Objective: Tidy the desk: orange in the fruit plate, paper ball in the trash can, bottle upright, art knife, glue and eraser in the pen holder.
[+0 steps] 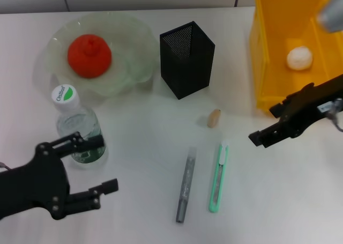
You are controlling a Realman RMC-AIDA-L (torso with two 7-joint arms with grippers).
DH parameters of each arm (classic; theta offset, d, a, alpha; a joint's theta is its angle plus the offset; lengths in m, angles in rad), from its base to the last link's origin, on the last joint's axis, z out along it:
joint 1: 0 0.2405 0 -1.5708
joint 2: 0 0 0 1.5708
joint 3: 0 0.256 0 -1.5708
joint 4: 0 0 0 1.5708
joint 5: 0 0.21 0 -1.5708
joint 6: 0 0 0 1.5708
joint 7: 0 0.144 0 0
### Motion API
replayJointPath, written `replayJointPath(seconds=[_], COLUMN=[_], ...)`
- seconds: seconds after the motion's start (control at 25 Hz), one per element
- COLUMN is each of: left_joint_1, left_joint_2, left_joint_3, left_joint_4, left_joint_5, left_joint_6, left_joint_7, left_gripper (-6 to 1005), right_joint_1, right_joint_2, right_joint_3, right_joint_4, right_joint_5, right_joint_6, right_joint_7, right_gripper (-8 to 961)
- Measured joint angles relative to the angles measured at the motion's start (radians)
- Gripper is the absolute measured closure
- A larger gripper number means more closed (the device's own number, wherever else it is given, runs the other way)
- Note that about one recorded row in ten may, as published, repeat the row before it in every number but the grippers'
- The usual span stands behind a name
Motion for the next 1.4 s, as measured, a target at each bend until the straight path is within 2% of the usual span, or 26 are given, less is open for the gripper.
replayJointPath(seconds=[0.04,0.16,0.2,0.36,0.56,0.96,1.4], left_joint_1=[-0.009,-0.038,-0.043,-0.068,-0.081,-0.084,-0.091], left_joint_2=[0.0,0.001,0.001,0.001,0.001,0.0,0.001], left_joint_3=[0.0,0.001,0.001,0.002,0.004,0.009,0.01], left_joint_4=[-0.019,-0.08,-0.088,-0.135,-0.149,-0.151,-0.152], left_joint_5=[0.009,0.022,0.022,0.023,0.025,0.026,0.026], left_joint_6=[-0.002,-0.009,-0.011,-0.034,-0.042,-0.044,-0.045], left_joint_7=[0.008,0.024,0.026,0.047,0.047,0.047,0.045], left_gripper=[204,204,204,204,204,205,205], right_joint_1=[0.0,0.07,0.07,0.114,0.134,0.15,0.177], right_joint_2=[0.0,0.004,0.004,0.005,0.007,0.009,0.011], right_joint_3=[0.0,-0.186,-0.186,-0.317,-0.38,-0.397,-0.413], right_joint_4=[0.0,0.04,0.04,0.157,0.257,0.343,0.415], right_joint_5=[0.0,-0.102,-0.102,-0.127,-0.137,-0.082,-0.077], right_joint_6=[0.0,0.024,0.024,0.108,0.205,0.314,0.357], right_joint_7=[0.0,0.193,0.193,0.278,0.318,0.329,0.33], right_gripper=[130,140,144,158,176,211,251])
